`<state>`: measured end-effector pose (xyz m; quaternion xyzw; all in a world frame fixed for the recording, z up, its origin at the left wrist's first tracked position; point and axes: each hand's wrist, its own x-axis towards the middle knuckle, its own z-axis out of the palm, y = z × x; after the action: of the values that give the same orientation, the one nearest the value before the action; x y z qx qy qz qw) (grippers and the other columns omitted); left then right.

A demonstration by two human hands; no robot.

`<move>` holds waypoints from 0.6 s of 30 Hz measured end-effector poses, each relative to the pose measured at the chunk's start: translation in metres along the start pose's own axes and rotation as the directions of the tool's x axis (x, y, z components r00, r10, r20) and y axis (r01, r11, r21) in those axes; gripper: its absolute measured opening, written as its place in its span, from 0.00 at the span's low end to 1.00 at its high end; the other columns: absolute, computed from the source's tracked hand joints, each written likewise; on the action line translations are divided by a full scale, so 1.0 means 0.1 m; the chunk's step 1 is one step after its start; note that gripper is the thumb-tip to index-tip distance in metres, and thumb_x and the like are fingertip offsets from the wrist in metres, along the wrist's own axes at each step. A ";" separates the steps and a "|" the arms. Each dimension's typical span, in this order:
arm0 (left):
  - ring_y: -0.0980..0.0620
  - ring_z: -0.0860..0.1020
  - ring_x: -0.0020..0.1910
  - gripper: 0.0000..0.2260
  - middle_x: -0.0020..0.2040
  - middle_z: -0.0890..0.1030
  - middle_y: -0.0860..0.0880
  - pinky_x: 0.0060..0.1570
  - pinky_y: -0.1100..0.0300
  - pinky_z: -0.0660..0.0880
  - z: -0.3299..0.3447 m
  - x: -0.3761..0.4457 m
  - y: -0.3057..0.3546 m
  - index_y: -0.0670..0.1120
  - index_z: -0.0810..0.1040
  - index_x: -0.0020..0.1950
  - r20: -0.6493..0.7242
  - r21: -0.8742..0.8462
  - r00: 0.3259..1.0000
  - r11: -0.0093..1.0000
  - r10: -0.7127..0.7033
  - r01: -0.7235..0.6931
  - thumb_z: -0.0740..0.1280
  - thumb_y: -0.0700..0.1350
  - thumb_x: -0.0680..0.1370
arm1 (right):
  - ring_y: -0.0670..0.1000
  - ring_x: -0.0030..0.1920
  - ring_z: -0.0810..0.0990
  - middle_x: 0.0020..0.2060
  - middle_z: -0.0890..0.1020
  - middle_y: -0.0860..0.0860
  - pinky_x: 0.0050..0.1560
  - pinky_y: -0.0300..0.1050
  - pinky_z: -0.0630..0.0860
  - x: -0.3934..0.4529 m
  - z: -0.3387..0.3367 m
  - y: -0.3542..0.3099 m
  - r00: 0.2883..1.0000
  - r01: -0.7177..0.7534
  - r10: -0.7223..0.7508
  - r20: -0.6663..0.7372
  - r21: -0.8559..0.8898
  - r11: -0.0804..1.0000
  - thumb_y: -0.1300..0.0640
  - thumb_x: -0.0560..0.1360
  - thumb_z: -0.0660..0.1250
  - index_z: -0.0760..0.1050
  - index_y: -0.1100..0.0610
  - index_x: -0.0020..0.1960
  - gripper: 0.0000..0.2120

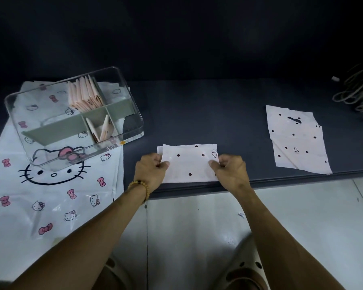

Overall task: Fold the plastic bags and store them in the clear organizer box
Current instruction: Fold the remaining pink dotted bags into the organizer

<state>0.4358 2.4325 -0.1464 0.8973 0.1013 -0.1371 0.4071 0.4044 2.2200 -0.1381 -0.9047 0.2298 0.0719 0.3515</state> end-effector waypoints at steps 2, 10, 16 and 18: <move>0.52 0.77 0.38 0.08 0.38 0.79 0.49 0.41 0.62 0.71 -0.01 0.02 0.00 0.44 0.76 0.41 -0.020 0.039 1.000 0.999 -0.011 0.012 0.68 0.47 0.76 | 0.54 0.30 0.74 0.28 0.78 0.57 0.34 0.42 0.73 0.03 0.01 -0.04 1.000 -0.008 0.008 0.019 -0.042 0.999 0.50 0.74 0.69 0.67 0.59 0.28 0.21; 0.46 0.80 0.46 0.10 0.45 0.83 0.47 0.48 0.54 0.78 -0.11 0.11 -0.03 0.47 0.79 0.46 0.018 0.284 0.998 0.957 -0.067 0.059 0.69 0.53 0.75 | 0.52 0.30 0.76 0.28 0.81 0.54 0.35 0.40 0.71 0.12 0.05 -0.15 0.995 -0.096 0.097 0.012 -0.066 0.993 0.47 0.72 0.72 0.70 0.57 0.26 0.22; 0.44 0.76 0.52 0.17 0.52 0.78 0.46 0.42 0.52 0.75 -0.10 -0.07 0.01 0.47 0.72 0.59 -0.130 0.511 0.936 0.831 0.327 -0.219 0.70 0.49 0.73 | 0.48 0.26 0.72 0.23 0.74 0.50 0.30 0.38 0.64 0.11 0.06 -0.18 0.991 -0.133 0.133 -0.006 -0.071 0.989 0.47 0.72 0.72 0.68 0.56 0.25 0.23; 0.44 0.74 0.59 0.16 0.60 0.77 0.45 0.51 0.49 0.76 -0.05 -0.16 -0.07 0.46 0.75 0.62 0.064 0.556 0.819 0.661 0.570 -0.504 0.67 0.45 0.75 | 0.48 0.27 0.73 0.24 0.75 0.50 0.32 0.38 0.66 0.12 0.07 -0.16 0.992 -0.126 0.127 0.005 -0.083 0.988 0.46 0.72 0.72 0.71 0.58 0.27 0.22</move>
<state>0.4196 2.4398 -0.1427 0.9707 -0.1887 0.0185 0.1476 0.4231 2.2305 -0.1373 -0.9017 0.2819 0.1080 0.3095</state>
